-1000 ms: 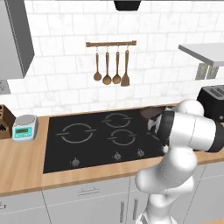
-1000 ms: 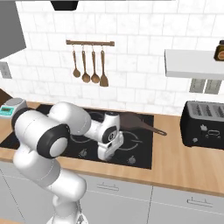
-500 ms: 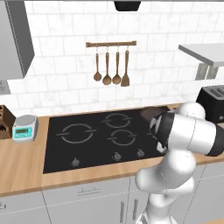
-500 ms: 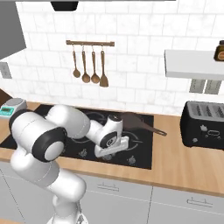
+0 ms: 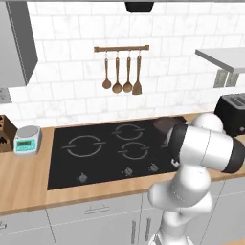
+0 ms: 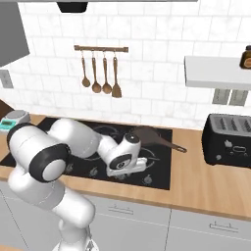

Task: Turn off the rear right burner of the stove.

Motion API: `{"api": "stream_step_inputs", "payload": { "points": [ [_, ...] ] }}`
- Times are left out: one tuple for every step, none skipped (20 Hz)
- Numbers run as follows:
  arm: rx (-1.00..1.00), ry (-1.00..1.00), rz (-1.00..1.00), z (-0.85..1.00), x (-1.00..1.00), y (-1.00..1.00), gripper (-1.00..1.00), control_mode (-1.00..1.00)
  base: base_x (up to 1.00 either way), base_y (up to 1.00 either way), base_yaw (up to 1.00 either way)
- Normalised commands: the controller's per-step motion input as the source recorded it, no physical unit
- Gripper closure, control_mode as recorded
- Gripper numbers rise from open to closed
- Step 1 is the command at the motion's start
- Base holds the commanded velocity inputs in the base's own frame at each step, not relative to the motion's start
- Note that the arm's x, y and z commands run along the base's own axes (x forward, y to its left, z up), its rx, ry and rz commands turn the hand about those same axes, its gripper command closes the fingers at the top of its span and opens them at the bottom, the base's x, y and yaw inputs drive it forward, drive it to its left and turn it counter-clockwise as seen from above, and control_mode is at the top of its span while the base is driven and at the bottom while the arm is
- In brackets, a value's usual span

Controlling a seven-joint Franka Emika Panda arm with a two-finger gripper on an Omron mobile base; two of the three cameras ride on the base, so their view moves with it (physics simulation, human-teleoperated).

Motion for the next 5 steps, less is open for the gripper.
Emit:
{"api": "stream_step_inputs", "payload": {
  "points": [
    [0.05,0.01,-0.62,-0.18,-0.84,-0.18,1.00,-1.00,0.00,0.00,0.00],
    [0.00,0.00,0.00,0.00,0.00,0.00,1.00,-1.00,0.00,0.00,0.00],
    [0.00,0.00,0.00,0.00,0.00,0.00,1.00,-1.00,0.00,0.00,0.00],
    [0.00,0.00,0.00,0.00,0.00,0.00,1.00,-1.00,0.00,0.00,0.00],
    [0.00,0.00,0.00,0.00,0.00,0.00,1.00,-1.00,0.00,0.00,0.00]
  ]
}}
